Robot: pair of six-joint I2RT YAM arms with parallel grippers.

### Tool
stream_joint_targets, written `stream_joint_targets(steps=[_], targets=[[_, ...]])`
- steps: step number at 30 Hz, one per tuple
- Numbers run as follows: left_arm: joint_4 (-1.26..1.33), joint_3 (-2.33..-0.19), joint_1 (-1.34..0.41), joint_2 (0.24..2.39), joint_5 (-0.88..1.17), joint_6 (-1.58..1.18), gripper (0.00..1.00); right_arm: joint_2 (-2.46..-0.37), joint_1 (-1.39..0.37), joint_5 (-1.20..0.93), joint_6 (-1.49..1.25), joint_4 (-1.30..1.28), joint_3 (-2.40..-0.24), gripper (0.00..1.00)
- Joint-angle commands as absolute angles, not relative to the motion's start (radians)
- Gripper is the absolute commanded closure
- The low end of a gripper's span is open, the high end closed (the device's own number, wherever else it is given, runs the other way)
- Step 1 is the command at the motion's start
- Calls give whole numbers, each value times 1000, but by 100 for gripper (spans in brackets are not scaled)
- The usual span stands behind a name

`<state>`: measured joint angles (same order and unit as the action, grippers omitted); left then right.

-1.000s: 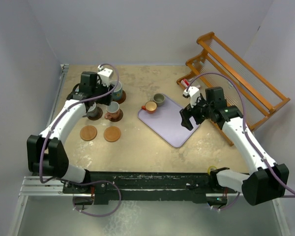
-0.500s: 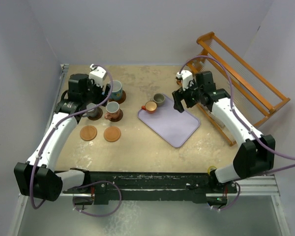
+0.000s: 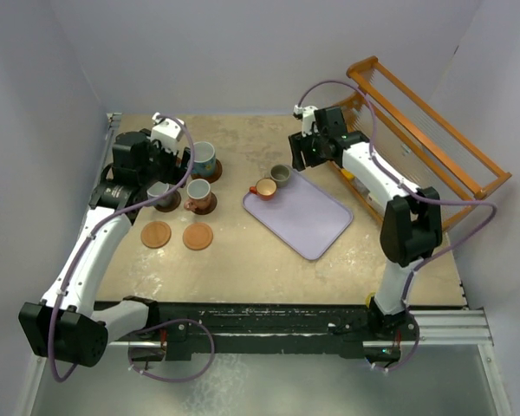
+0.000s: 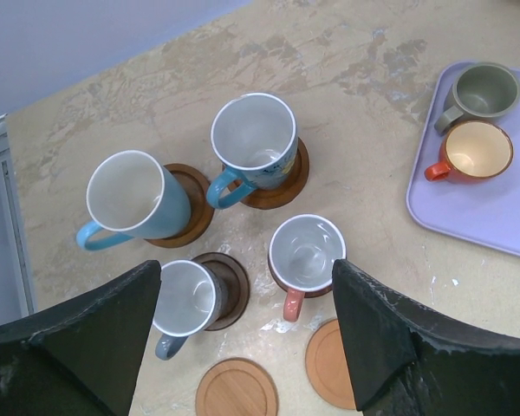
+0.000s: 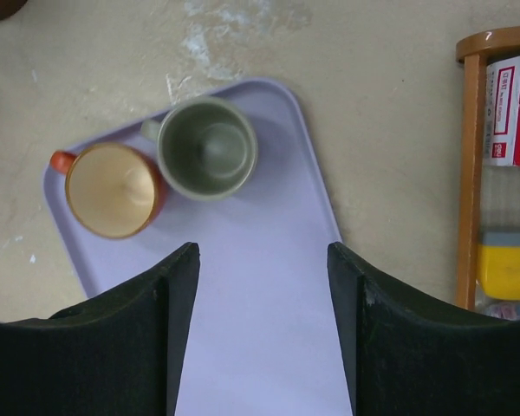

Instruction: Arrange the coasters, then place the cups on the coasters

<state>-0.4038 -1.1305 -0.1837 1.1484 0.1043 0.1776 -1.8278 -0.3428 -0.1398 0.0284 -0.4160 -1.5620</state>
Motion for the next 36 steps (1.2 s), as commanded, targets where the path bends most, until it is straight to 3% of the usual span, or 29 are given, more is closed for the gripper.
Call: stream_joint_targets(steps=[1,29,36], targets=[[-352,-1134,-178,1118,97,192,23,-1903,-352,-98,-54,-438,-1685,38],[-351,-1104,-178,1078,73,187,23,-2181,-407,-8,-74,-512,-1903,56],[-339,-1091,-178,1077,70,187,23,-2199,-411,-9,-74,-520,-1906,65]])
